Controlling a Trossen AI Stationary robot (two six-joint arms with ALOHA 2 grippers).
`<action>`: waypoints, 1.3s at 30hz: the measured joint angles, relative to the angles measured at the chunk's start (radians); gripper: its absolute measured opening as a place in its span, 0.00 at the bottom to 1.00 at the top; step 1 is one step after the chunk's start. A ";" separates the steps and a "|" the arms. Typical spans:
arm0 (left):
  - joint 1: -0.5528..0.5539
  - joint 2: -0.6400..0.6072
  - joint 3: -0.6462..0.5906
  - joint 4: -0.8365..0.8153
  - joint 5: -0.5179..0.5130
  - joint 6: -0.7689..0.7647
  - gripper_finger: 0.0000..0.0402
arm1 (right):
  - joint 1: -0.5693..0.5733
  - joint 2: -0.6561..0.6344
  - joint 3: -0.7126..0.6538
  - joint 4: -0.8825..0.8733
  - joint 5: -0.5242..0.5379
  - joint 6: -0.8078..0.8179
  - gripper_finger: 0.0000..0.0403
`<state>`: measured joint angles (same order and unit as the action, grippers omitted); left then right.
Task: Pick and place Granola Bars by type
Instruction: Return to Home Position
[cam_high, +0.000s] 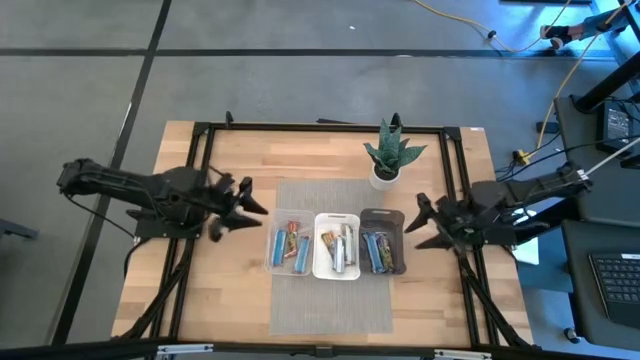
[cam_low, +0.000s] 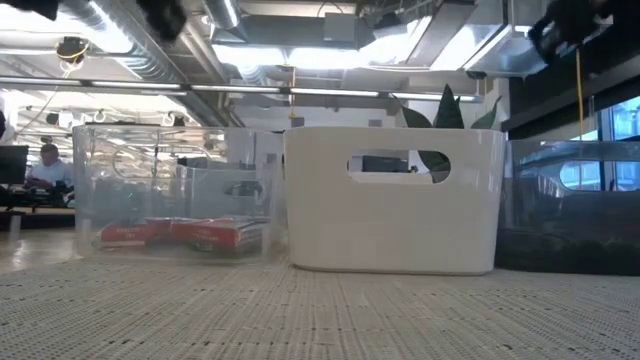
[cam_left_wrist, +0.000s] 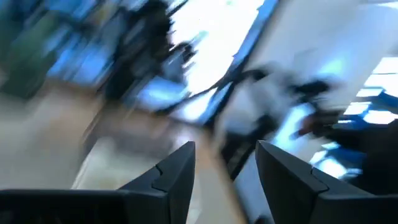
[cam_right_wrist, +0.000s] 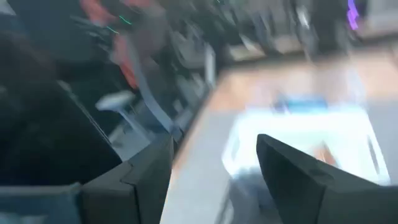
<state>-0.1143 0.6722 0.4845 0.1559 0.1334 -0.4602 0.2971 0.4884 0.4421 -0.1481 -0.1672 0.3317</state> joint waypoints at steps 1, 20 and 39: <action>0.000 -0.016 -0.026 0.098 0.045 0.040 0.40 | 0.000 -0.027 -0.014 0.034 -0.013 -0.025 0.59; 0.244 -0.215 -0.347 0.383 0.287 0.018 0.40 | 0.000 -0.399 -0.327 0.164 0.088 0.031 0.59; 0.450 -0.362 -0.476 0.394 0.444 -0.051 0.40 | -0.037 -0.487 -0.356 0.195 0.122 -0.081 0.59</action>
<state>0.3358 0.3101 0.0082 0.5501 0.5771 -0.5113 0.2597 0.0010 0.0860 0.0467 -0.0451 0.2512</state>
